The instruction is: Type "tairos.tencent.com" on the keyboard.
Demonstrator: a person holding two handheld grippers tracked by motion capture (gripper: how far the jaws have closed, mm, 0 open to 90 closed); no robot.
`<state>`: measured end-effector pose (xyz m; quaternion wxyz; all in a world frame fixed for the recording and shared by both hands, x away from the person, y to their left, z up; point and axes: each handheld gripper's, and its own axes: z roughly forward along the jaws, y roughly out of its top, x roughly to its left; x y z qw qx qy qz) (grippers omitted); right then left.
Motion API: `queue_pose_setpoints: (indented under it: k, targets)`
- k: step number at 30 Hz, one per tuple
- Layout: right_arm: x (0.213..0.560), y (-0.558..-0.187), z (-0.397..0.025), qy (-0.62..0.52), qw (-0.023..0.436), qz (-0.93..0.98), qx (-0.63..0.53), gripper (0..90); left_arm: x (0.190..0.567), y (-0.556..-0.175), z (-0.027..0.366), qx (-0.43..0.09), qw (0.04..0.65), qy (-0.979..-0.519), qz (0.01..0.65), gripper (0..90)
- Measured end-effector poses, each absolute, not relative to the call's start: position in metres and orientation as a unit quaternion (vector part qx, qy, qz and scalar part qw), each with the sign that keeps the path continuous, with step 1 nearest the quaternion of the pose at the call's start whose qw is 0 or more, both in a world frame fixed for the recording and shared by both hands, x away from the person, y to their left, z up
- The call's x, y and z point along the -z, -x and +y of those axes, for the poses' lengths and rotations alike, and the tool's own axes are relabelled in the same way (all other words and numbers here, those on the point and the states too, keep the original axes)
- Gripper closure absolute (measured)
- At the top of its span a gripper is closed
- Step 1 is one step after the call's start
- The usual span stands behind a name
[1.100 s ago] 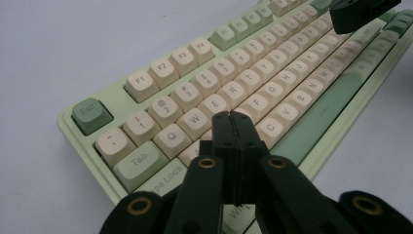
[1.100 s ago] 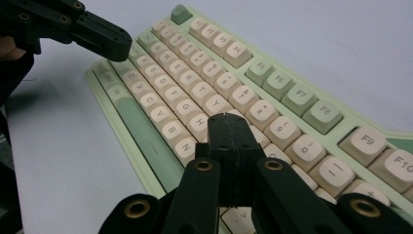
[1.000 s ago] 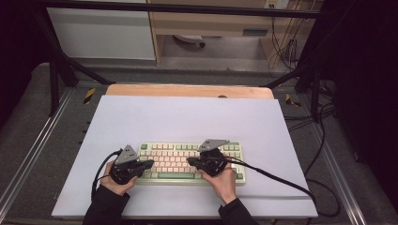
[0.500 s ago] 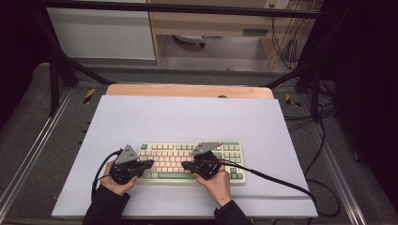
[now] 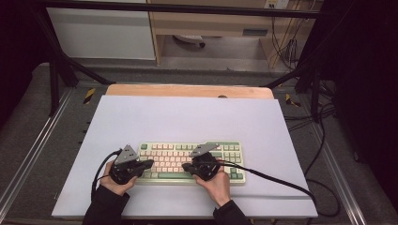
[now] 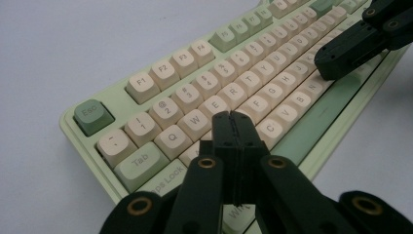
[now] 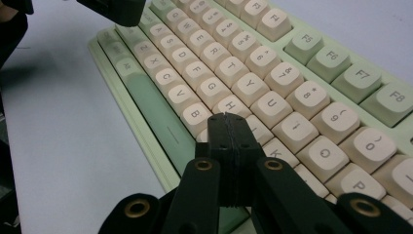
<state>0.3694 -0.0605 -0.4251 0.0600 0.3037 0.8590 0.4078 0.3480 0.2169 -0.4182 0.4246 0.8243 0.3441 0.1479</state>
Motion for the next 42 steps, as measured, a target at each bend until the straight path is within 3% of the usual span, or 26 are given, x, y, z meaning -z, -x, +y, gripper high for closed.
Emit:
queue_pose_setpoints:
  k: [20,30,36,42]
  targets:
    - [0.422,-0.366,-0.064,-0.299,0.067,0.858,-0.412,90.0,0.416,-0.347,0.218,-0.147,0.428,-0.823,0.342,90.0]
    - [0.406,-0.368,-0.101,-0.326,0.078,0.834,-0.438,89.6,0.413,-0.348,0.220,-0.146,0.428,-0.822,0.346,89.7]
    - [0.398,-0.370,-0.126,-0.344,0.091,0.823,-0.442,80.8,0.413,-0.351,0.224,-0.140,0.421,-0.826,0.348,76.1]
    - [0.398,-0.368,-0.154,-0.357,0.109,0.817,-0.439,60.1,0.415,-0.350,0.232,-0.148,0.414,-0.825,0.355,58.7]
